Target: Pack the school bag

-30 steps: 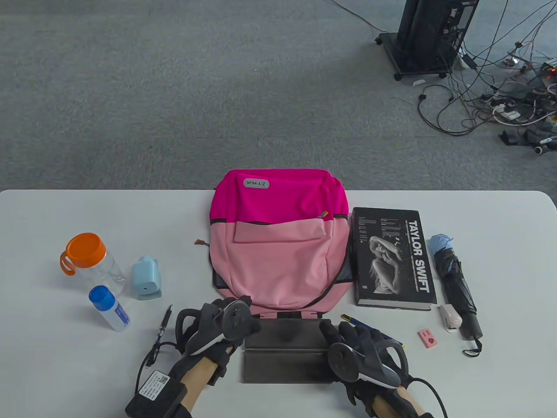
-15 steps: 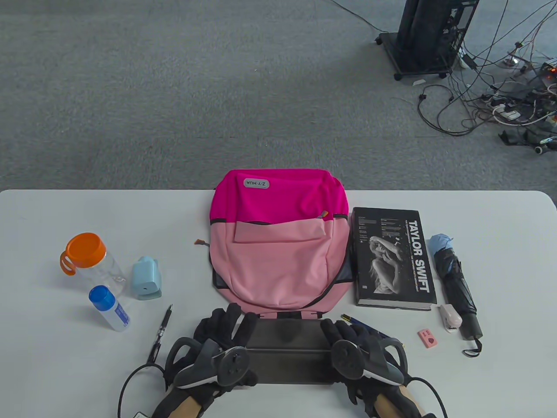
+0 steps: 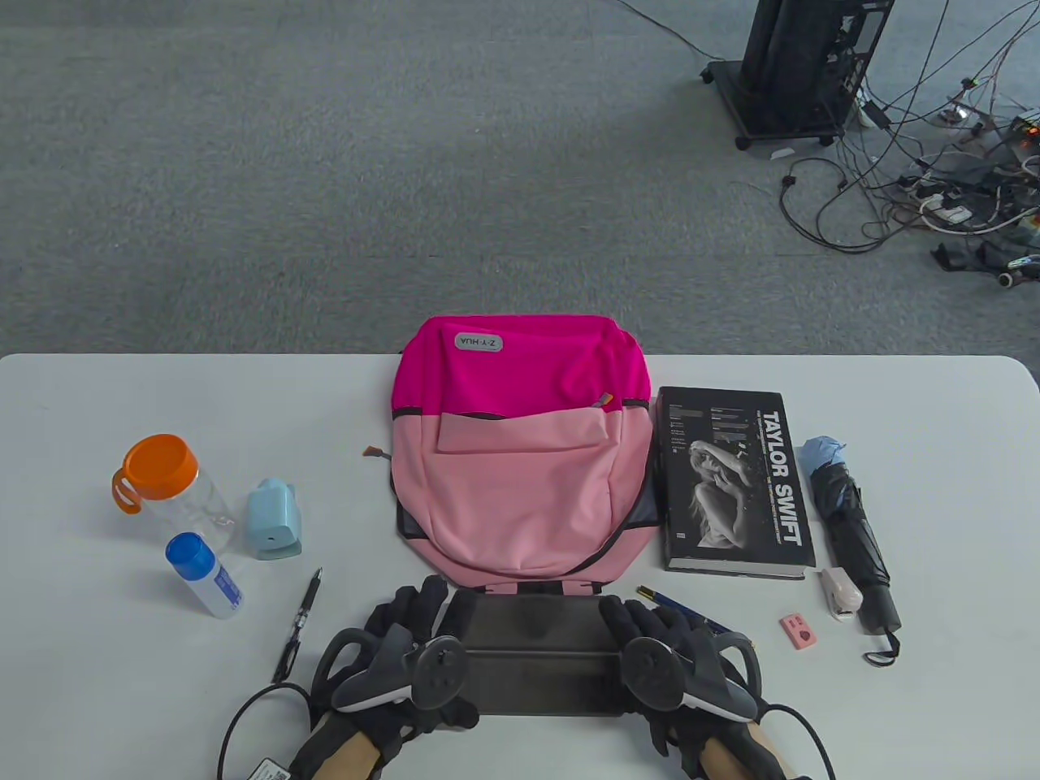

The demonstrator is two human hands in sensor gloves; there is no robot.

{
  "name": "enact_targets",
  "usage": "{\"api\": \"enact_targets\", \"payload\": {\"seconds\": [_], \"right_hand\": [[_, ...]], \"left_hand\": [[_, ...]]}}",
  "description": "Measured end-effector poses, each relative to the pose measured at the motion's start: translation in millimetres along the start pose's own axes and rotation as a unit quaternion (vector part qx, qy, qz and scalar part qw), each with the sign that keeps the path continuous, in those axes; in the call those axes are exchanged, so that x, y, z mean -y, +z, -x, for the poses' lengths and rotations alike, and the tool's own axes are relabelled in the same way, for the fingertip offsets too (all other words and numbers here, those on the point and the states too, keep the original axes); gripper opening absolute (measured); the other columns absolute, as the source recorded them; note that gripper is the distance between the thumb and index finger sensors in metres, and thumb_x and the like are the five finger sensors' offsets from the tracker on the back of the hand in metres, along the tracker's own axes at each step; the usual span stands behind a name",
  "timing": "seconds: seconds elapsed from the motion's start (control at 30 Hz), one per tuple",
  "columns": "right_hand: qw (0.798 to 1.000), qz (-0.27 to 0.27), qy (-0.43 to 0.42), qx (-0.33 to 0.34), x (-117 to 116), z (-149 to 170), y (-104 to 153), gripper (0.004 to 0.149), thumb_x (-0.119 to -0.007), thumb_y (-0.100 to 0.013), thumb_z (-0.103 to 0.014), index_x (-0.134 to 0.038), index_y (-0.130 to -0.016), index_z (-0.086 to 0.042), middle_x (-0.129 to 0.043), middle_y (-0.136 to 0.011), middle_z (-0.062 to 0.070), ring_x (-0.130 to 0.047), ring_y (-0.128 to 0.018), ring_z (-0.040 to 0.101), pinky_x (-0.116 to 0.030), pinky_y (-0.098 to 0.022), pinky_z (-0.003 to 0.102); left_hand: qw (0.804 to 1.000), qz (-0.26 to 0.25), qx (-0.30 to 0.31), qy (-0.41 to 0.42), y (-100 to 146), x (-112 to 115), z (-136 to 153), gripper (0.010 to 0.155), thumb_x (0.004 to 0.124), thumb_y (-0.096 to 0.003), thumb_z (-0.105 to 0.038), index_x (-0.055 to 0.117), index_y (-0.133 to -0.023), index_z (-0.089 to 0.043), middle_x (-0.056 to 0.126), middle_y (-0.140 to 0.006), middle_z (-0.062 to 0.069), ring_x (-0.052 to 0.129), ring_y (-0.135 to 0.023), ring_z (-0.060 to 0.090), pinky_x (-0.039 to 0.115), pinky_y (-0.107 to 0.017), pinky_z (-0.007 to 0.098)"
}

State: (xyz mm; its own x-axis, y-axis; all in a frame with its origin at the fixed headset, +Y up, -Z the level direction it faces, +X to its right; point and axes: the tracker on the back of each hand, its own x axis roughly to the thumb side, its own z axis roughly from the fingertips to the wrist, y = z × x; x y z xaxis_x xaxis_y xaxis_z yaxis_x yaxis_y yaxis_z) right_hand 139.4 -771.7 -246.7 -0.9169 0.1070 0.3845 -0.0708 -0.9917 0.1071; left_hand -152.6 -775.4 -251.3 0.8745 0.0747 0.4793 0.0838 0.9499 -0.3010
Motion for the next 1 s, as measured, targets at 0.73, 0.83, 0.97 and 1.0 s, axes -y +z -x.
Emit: {"api": "enact_targets", "payload": {"seconds": [0.73, 0.83, 0.97, 1.0], "right_hand": [[0.995, 0.057, 0.059, -0.057, 66.5, 21.3, -0.3, 0.079, -0.092, -0.037, -0.038, -0.061, -0.106, -0.012, -0.071, -0.106, 0.025, -0.075, -0.093, 0.053, -0.065, -0.065, 0.075], [0.993, 0.025, 0.09, -0.072, 78.4, 26.3, -10.7, 0.073, -0.093, -0.038, -0.036, -0.068, -0.103, -0.012, -0.08, -0.101, 0.024, -0.079, -0.092, 0.052, -0.066, -0.064, 0.074], [0.987, -0.033, 0.125, -0.097, 73.9, 32.6, -23.8, 0.066, -0.093, -0.037, -0.036, -0.077, -0.097, -0.014, -0.092, -0.092, 0.021, -0.085, -0.09, 0.051, -0.069, -0.064, 0.072], [0.985, -0.04, 0.135, -0.099, 69.0, 34.4, -27.0, 0.066, -0.093, -0.037, -0.036, -0.078, -0.097, -0.014, -0.094, -0.09, 0.02, -0.087, -0.088, 0.051, -0.071, -0.063, 0.072]], "left_hand": [[0.999, 0.017, -0.038, -0.034, -5.6, 1.3, 1.1, 0.117, 0.071, -0.0374, -0.071, 0.002, -0.114, -0.015, 0.0, -0.12, 0.033, 0.015, -0.103, 0.064, 0.028, -0.075, 0.08], [0.999, 0.011, -0.037, -0.036, -4.8, 0.9, 1.4, 0.117, 0.072, -0.0375, -0.07, 0.002, -0.114, -0.016, 0.001, -0.12, 0.033, 0.016, -0.103, 0.064, 0.029, -0.075, 0.08], [0.999, 0.012, -0.041, -0.034, -4.5, 0.7, 1.7, 0.117, 0.071, -0.0376, -0.07, 0.002, -0.114, -0.016, 0.001, -0.12, 0.033, 0.015, -0.103, 0.064, 0.028, -0.075, 0.08], [0.998, 0.012, -0.041, -0.035, -4.1, 0.3, 1.6, 0.117, 0.071, -0.0376, -0.071, 0.003, -0.114, -0.016, 0.001, -0.12, 0.033, 0.015, -0.103, 0.064, 0.028, -0.075, 0.08]]}}
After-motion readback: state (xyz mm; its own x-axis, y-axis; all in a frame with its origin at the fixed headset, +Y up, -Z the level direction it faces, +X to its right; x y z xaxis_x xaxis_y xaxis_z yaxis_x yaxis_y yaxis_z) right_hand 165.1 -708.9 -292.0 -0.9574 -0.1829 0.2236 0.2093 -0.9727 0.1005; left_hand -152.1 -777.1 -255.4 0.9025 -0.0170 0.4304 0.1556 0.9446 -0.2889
